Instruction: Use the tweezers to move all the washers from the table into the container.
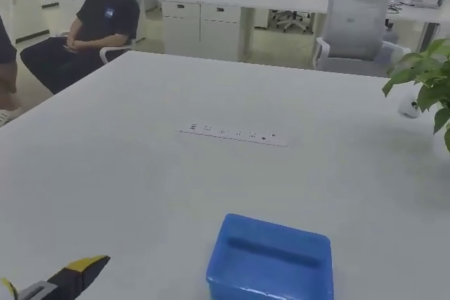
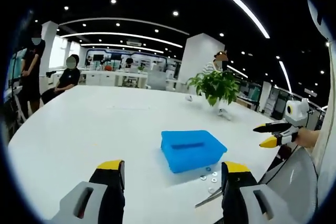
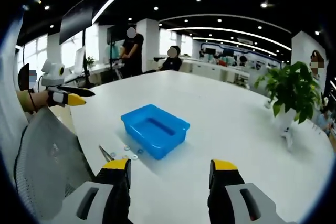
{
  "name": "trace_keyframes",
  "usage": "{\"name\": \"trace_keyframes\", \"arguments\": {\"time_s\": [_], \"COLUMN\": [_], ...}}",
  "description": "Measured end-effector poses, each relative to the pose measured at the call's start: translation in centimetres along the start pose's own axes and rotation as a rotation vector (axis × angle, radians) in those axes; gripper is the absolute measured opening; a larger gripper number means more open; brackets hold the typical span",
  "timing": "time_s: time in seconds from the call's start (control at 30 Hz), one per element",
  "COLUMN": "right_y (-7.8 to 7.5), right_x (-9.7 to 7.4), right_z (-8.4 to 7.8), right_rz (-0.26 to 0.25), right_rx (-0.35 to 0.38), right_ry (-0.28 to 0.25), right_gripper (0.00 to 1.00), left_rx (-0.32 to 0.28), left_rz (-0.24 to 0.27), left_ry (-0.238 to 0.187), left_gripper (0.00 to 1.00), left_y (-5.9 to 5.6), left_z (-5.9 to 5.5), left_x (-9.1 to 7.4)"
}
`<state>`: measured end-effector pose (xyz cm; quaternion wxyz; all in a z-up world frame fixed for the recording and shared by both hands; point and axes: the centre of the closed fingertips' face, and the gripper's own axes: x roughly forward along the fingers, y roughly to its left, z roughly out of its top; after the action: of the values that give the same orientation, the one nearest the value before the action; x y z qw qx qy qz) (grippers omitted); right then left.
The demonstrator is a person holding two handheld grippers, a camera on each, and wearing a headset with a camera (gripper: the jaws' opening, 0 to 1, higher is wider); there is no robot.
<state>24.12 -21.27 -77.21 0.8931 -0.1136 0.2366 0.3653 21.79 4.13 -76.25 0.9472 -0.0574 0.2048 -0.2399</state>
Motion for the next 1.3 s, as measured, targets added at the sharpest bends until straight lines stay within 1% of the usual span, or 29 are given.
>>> {"name": "trace_keyframes", "arguments": {"time_s": [0.03,0.07,0.1,0.13,0.17,0.2,0.23,0.27,0.33,0.37,0.4,0.43,0.47,0.5,0.53,0.57,0.6,0.63,0.67,0.7,0.73,0.8,0.93,0.97,1.0,1.07,1.13,1.17,1.3], "right_y": [0.7,1.1,2.0,2.4,2.8,3.3,3.7,4.2,4.7,4.9,5.2,5.4,5.7,5.7,5.8,5.8,5.9,5.8,5.8,5.8,5.7,5.6,5.7,5.7,5.8,5.8,5.9,5.9,5.9], "right_x": [0.5,0.8,1.2,1.5,1.8,2.1,2.3,2.4,2.5,2.5,2.5,2.4,2.4,2.3,2.3,2.2,2.2,2.2,2.2,2.2,2.2,2.2,2.2,2.3,2.3,2.3,2.3,2.4,2.4], "right_z": [0.1,0.1,0.1,0.1,0.0,-0.1,-0.2,-0.3,-0.3,-0.2,-0.1,-0.1,0.0,0.0,0.0,0.0,0.0,-0.1,-0.1,-0.1,-0.1,-0.2,-0.4,-0.5,-0.6,-0.7,-0.7,-0.8,-0.8], "right_rz": [0.031,0.047,0.081,0.095,0.108,0.117,0.137,0.155,0.166,0.171,0.179,0.183,0.189,0.192,0.195,0.199,0.201,0.201,0.202,0.201,0.2,0.199,0.199,0.2,0.202,0.196,0.203,0.206,0.209], "right_rx": [-0.021,-0.031,-0.045,-0.047,-0.049,-0.039,-0.052,-0.06,-0.069,-0.072,-0.072,-0.074,-0.085,-0.089,-0.092,-0.09,-0.089,-0.089,-0.088,-0.086,-0.084,-0.078,-0.083,-0.088,-0.097,-0.128,-0.131,-0.129,-0.128], "right_ry": [0.009,0.015,0.024,0.032,0.038,0.039,0.044,0.053,0.061,0.058,0.056,0.055,0.049,0.047,0.047,0.046,0.045,0.047,0.048,0.05,0.049,0.049,0.059,0.062,0.068,0.076,0.076,0.078,0.082], "right_gripper": [0.49,0.46,0.44,0.42,0.41,0.4,0.38,0.37,0.35,0.35,0.34,0.32,0.31,0.3,0.3,0.3,0.3,0.29,0.29,0.29,0.29,0.29,0.28,0.28,0.28,0.28,0.27,0.27,0.27], "left_rx": [0.026,0.06,0.082,0.107,0.131,0.139,0.143,0.149,0.193,0.219,0.234,0.24,0.244,0.255,0.27,0.305,0.325,0.368,0.4,0.441,0.472,0.541,0.588,0.597,0.588,0.526,0.548,0.585,0.619], "left_rz": [-0.014,-0.023,-0.039,-0.054,-0.065,-0.104,-0.135,-0.177,-0.217,-0.246,-0.263,-0.303,-0.315,-0.34,-0.344,-0.364,-0.376,-0.391,-0.402,-0.417,-0.422,-0.438,-0.472,-0.479,-0.489,-0.521,-0.52,-0.523,-0.539], "left_ry": [0.022,0.065,0.101,0.137,0.146,0.165,0.172,0.209,0.25,0.292,0.302,0.33,0.335,0.35,0.359,0.381,0.408,0.44,0.461,0.495,0.518,0.548,0.595,0.602,0.613,0.633,0.634,0.65,0.689], "left_gripper": [0.69,0.65,0.61,0.55,0.51,0.48,0.44,0.41,0.39,0.38,0.37,0.34,0.3,0.27,0.25,0.24,0.22,0.21,0.21,0.21,0.21,0.19,0.19,0.18,0.18,0.17,0.14,0.11,0.09], "left_y": [-0.2,-0.2,-0.4,-0.5,-0.6,-1.1,-1.5,-2.0,-2.4,-2.8,-3.0,-3.6,-3.8,-4.1,-4.2,-4.4,-4.5,-4.6,-4.7,-4.7,-4.7,-4.9,-5.4,-5.5,-5.6,-6.2,-6.1,-5.9,-5.7], "left_z": [-0.2,-0.6,-0.9,-1.2,-1.2,-1.4,-1.5,-2.0,-2.7,-3.3,-3.5,-4.0,-4.0,-4.3,-4.5,-4.9,-5.4,-6.0,-6.4,-7.1,-7.5,-8.2,-9.3,-9.5,-9.8,-10.0,-9.9,-10.1,-10.6], "left_x": [0.1,0.2,0.3,0.5,0.7,0.9,1.1,1.3,1.6,1.8,2.0,2.1,2.1,2.2,2.3,2.4,2.3,2.4,2.5,2.5,2.5,2.6,2.8,2.9,3.1,3.2,3.7,3.8,4.3]}}
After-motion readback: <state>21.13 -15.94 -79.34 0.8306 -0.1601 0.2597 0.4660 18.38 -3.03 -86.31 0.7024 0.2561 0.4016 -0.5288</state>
